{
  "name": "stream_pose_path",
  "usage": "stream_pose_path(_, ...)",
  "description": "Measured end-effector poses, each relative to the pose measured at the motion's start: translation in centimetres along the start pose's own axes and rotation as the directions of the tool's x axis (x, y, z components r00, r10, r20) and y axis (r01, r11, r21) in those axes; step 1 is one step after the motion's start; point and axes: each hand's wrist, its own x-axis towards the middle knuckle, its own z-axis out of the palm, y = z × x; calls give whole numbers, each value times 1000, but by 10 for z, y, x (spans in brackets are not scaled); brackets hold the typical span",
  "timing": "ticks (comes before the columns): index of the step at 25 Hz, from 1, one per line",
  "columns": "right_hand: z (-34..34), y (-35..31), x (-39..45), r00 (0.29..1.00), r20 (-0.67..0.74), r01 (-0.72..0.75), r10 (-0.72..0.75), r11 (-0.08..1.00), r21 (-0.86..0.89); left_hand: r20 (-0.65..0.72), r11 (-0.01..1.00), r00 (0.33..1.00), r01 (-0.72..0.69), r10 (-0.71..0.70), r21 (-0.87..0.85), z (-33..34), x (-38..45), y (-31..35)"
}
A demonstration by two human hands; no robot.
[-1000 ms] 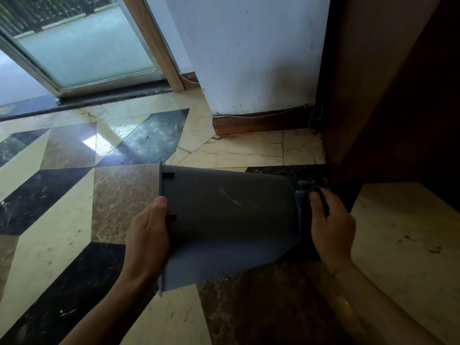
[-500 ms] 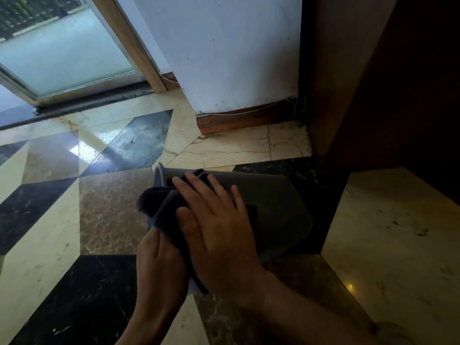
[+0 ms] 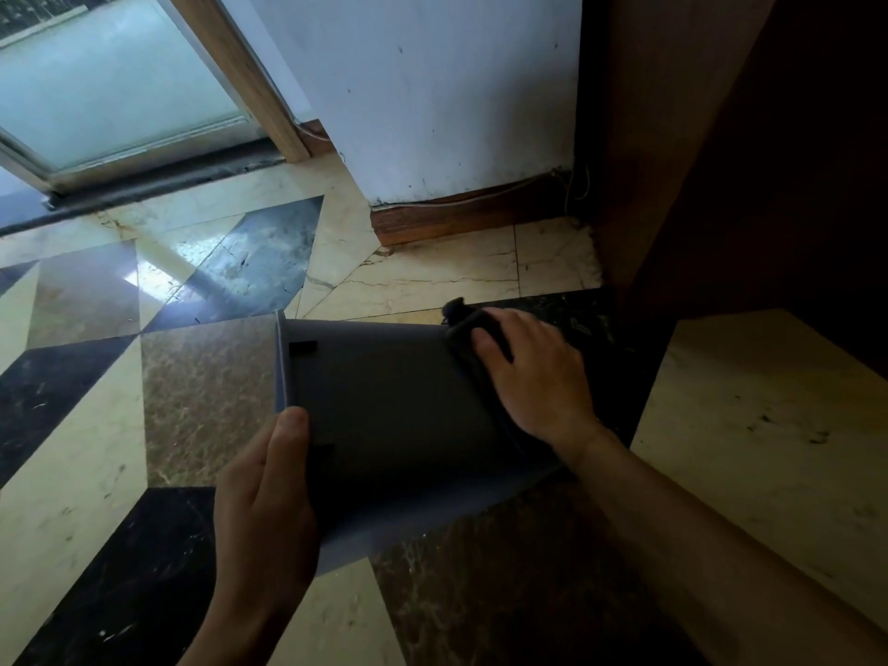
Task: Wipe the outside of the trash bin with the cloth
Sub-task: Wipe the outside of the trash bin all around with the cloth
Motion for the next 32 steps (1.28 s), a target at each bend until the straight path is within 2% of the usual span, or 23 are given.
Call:
stream_pose_path(2,-4,19,2,996,-13,-93,93,995,23,20,1000,1000,5,-5,-13,-1,0,2)
stream_pose_path(6,-11,56,10,951,23,-304,309,915,265,65,1000,998,-14,15,-20,-4,-3,3)
stream_pose_path(7,-14,65,11,933,38,-353,358,892,282,75,1000,997,-24,25,-13,-5,-6,3)
stream_pose_path(8,-18,73,11,920,40,-387,390,886,257,88,1000,996,-32,31,1,-6,-8,1)
stream_pose_path(10,-23,83,4,923,-52,-375,382,920,115,108,999,993,-40,38,15,-10,-12,1)
stream_pose_path(13,-23,62,-11,951,-243,-206,190,977,-45,142,997,989,-58,51,49,-16,-14,-1)
stream_pose_path(15,-19,27,-23,957,-289,-31,3,995,-93,140,995,987,-82,73,60,-14,-17,-1)
stream_pose_path(17,-14,-20,-43,940,-274,185,-203,979,-88,96,990,990,-110,101,90,-9,-22,1)
stream_pose_path(19,-12,-73,-66,905,-234,368,-354,929,20,103,981,984,-159,148,114,-3,-26,6)
stream_pose_path(21,-9,-109,-83,867,-201,480,-457,873,86,132,982,978,-174,163,74,1,-30,7)
stream_pose_path(22,-7,-112,-84,862,-191,489,-469,869,76,128,983,979,-167,157,71,0,-31,8)
stream_pose_path(24,-4,-92,-71,907,-163,390,-388,921,-25,79,984,988,-140,132,107,-4,-33,6)
stream_pose_path(26,-3,-48,-48,971,-113,191,-209,969,-155,17,990,998,-56,54,131,-9,-32,2)
stream_pose_path(28,-3,-3,-31,991,-114,50,-77,973,-225,-11,988,999,41,-40,149,-16,-28,-4)
stream_pose_path(32,-10,40,-19,982,-189,-61,20,976,-211,122,979,982,125,-146,161,-27,-19,0)
